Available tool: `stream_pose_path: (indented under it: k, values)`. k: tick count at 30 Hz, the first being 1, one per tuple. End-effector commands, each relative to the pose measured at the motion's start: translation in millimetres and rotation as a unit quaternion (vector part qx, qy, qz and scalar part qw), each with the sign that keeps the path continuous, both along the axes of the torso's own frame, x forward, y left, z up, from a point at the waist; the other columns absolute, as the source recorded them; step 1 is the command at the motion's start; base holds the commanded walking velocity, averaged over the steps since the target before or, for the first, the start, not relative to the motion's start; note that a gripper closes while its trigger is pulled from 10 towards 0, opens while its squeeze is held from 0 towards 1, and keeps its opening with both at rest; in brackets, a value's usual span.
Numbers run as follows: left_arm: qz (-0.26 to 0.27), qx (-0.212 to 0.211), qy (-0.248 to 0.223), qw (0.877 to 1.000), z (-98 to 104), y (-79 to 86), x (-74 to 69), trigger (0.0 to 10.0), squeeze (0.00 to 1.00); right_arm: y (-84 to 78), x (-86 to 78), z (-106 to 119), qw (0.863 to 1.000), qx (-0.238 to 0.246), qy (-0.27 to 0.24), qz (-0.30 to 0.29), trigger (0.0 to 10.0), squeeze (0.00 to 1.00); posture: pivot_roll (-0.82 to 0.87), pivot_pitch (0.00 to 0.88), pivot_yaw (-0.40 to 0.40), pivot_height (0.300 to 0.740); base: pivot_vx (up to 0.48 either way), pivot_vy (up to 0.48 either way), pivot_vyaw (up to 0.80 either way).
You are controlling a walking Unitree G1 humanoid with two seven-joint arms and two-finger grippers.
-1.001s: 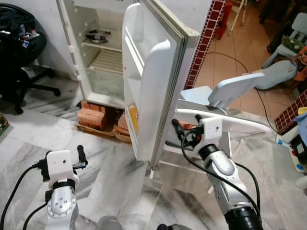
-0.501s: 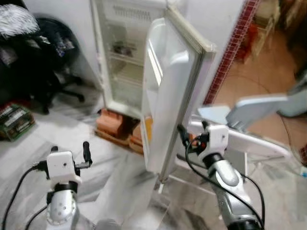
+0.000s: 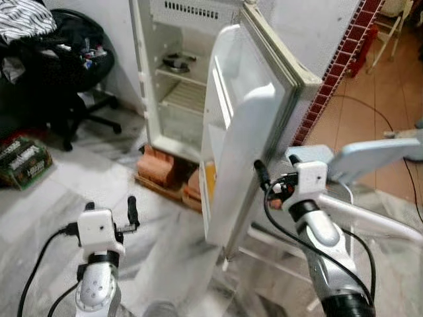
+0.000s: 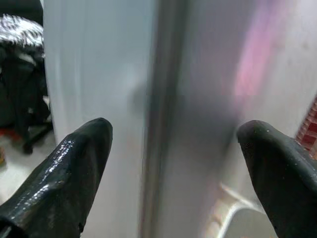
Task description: Restocking fridge
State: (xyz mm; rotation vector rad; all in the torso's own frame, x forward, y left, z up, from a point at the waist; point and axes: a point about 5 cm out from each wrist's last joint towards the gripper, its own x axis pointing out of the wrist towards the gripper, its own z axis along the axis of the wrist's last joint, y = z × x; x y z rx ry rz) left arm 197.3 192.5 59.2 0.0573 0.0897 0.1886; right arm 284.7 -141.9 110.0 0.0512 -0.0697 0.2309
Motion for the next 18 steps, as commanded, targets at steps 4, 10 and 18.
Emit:
stream_pose_path:
  k: [4, 10, 18]
  values:
    - [0.012, 0.0, -0.001, 1.0, 1.7, 1.0, 1.5, 10.0, 0.0, 0.0, 15.0, 13.4, 1.0, 0.008, -0.016, 0.001, 10.0, 0.0, 0.17, 0.0, -0.078, 0.74, 0.0, 0.0, 0.0]
    - [0.009, -0.004, 0.004, 1.0, 0.7, 0.0, 1.6, 10.0, 0.0, 10.0, 16.5, 18.0, 0.999, 0.017, -0.019, 0.046, 10.0, 0.0, 0.18, 0.0, -0.079, 0.74, 0.0, 0.0, 0.0]
    - [0.002, -0.011, 0.015, 1.0, -2.4, 0.4, 3.1, 10.0, 0.0, 59.3, -6.3, 43.4, 0.935, 0.135, 0.008, 0.329, 10.0, 0.0, 0.18, 0.0, -0.073, 0.74, 0.0, 0.0, 0.0]
